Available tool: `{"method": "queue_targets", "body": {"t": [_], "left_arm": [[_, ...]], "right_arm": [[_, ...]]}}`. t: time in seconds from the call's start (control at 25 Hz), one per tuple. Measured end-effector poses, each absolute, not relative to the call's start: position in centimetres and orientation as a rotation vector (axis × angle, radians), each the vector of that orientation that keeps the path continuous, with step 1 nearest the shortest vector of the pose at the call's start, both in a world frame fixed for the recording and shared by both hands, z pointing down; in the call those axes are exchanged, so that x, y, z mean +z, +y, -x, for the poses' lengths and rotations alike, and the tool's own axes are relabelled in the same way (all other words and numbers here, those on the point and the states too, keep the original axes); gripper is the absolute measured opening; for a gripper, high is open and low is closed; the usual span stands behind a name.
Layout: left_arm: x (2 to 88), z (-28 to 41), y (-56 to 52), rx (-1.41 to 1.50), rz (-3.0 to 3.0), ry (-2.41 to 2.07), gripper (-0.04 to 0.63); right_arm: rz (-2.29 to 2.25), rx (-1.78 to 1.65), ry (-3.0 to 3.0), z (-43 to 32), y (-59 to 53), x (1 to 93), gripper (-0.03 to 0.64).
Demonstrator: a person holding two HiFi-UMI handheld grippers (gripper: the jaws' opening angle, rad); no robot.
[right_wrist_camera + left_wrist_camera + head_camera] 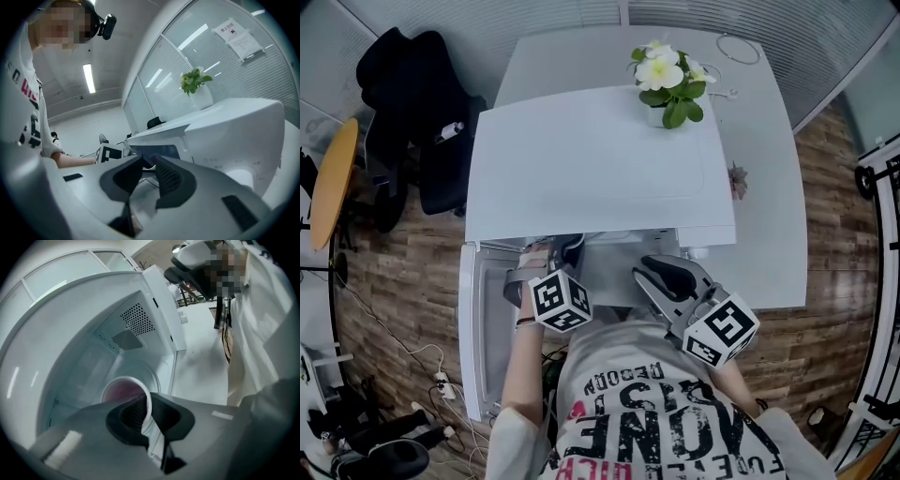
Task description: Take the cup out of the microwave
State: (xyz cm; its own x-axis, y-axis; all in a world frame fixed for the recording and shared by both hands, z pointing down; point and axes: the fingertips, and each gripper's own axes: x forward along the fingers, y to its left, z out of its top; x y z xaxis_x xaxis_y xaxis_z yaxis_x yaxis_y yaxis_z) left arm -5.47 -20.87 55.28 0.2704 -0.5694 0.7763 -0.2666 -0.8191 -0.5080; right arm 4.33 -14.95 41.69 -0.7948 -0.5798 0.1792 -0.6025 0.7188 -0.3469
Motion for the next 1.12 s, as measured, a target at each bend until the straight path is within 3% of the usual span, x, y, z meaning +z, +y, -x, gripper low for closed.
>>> {"method": "queue_targets", "body": {"t": [1.12], "left_arm": [[51.4, 5.9, -16.5, -1.573, 2.307, 0.850, 0.029]], "right_arm": [[-0.940, 0.638, -2.897, -4.7, -13.9, 41.4, 0.095]]}}
